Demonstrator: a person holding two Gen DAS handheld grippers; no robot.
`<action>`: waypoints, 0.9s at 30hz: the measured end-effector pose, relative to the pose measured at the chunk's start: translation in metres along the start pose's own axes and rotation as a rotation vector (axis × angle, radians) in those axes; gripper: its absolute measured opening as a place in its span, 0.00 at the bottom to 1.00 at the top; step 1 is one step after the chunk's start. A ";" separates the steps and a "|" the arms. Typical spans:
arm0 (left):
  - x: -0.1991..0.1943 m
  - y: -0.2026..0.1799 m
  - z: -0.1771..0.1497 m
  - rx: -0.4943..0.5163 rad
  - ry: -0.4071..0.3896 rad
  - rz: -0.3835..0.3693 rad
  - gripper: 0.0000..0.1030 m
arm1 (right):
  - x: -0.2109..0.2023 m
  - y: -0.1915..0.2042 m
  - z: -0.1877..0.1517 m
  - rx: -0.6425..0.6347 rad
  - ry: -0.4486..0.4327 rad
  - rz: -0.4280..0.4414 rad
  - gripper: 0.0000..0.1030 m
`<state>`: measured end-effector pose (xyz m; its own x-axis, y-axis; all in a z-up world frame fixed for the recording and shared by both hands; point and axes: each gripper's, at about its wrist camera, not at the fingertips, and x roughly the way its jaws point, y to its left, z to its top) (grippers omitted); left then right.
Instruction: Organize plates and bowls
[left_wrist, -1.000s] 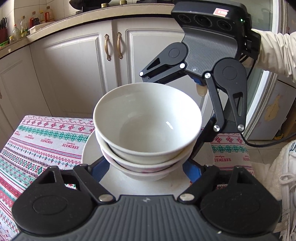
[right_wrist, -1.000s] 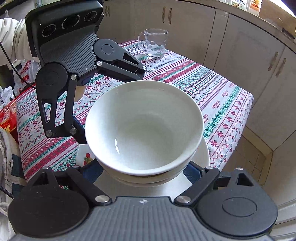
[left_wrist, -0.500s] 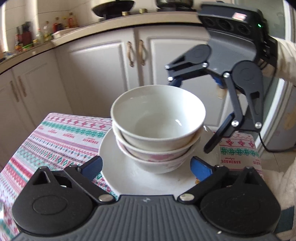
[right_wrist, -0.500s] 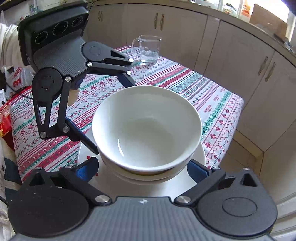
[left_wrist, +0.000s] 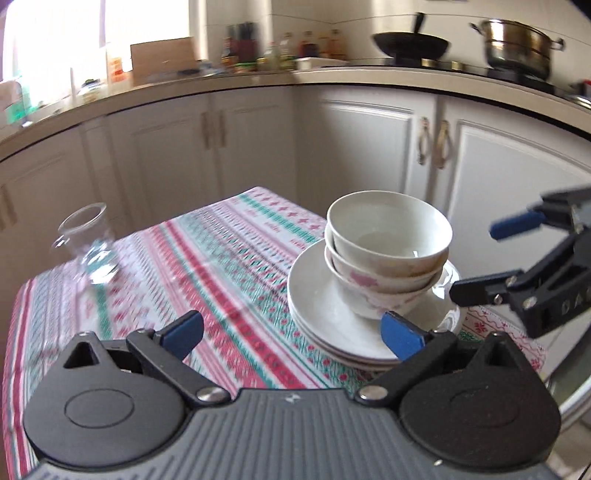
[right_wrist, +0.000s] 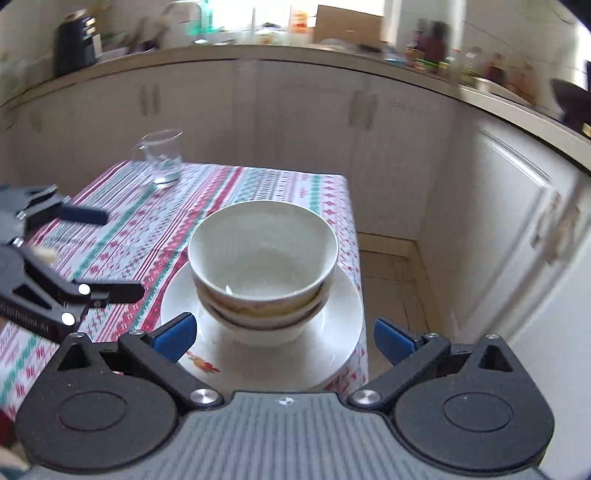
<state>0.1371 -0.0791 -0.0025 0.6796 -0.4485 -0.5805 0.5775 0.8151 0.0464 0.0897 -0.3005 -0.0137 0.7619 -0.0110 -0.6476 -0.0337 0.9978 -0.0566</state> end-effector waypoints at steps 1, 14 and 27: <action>-0.007 -0.001 -0.003 -0.019 -0.005 0.014 0.99 | -0.003 0.005 -0.005 0.033 0.000 -0.019 1.00; -0.085 -0.021 -0.016 -0.081 -0.140 0.171 1.00 | -0.064 0.045 -0.032 0.101 -0.073 -0.101 1.00; -0.088 -0.027 -0.022 -0.156 -0.023 0.198 0.99 | -0.077 0.049 -0.043 0.109 -0.081 -0.129 1.00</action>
<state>0.0515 -0.0537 0.0291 0.7835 -0.2813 -0.5541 0.3565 0.9338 0.0301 0.0012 -0.2535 0.0007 0.8054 -0.1387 -0.5763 0.1350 0.9896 -0.0495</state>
